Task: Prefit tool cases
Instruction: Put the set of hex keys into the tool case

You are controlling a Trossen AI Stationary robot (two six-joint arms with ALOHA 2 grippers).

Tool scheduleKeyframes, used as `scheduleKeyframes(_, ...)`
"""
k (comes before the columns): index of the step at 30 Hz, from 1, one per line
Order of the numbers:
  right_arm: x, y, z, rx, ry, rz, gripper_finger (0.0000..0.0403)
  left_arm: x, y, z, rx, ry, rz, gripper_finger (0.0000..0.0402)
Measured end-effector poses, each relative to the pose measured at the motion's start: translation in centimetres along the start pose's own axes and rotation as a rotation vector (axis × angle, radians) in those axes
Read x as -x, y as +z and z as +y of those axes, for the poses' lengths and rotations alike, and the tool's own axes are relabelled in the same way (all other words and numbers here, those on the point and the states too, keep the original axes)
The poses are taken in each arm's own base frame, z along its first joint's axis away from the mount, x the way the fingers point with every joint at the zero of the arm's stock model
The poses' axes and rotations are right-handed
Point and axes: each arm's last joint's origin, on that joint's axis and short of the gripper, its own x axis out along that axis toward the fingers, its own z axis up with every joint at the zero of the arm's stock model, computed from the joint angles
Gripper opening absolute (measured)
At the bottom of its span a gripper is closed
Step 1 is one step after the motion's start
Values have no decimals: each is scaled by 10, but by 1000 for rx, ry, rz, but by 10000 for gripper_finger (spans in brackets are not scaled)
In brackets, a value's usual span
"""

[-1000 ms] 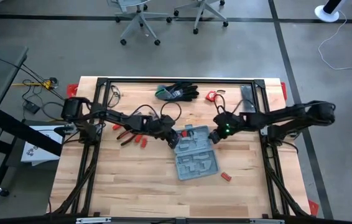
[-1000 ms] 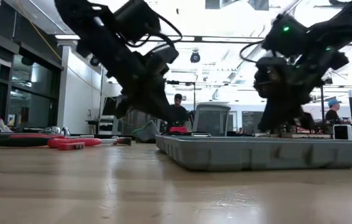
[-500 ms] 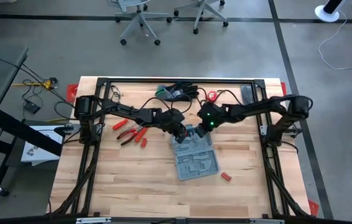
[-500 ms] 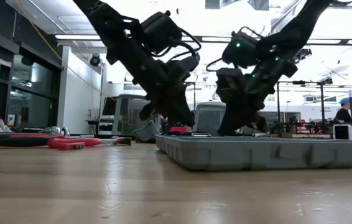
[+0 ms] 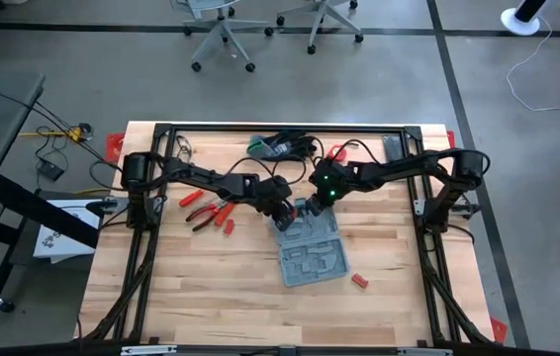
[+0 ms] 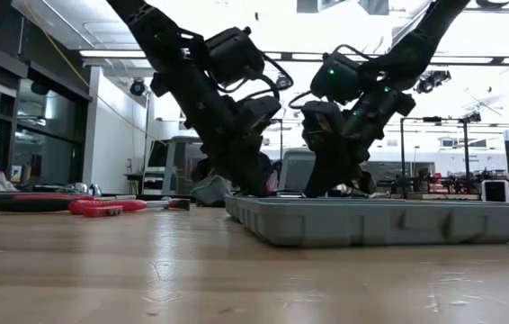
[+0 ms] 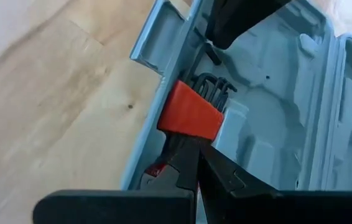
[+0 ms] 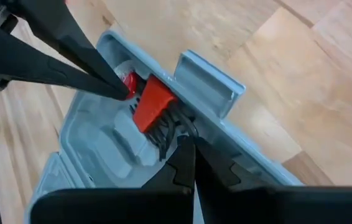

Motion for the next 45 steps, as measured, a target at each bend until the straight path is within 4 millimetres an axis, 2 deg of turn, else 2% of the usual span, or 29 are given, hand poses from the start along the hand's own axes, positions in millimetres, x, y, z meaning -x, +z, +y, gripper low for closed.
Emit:
scheduleKeyframes(7, 0, -1, -1, 6, -5, 9, 0, -10, -4, 3, 35, 9, 19, 0)
scheduleKeyframes(18, 0, -4, -2, 27, -10, 40, 0, -11, 0, 3, 68, 30, -33, 0)
scheduleKeyframes(29, 10, 2, 0, 38, -25, -26, 0, -11, 0, 3, 78, 21, -32, 0)
scheduleKeyframes(40, -8, 1, -8, 17, -2, 4, 0, -11, 2, 2, 79, 4, -51, 0)
scheduleKeyframes(45, -9, 1, -8, 15, 5, 4, 0, -11, 2, 2, 87, 6, -50, 0)
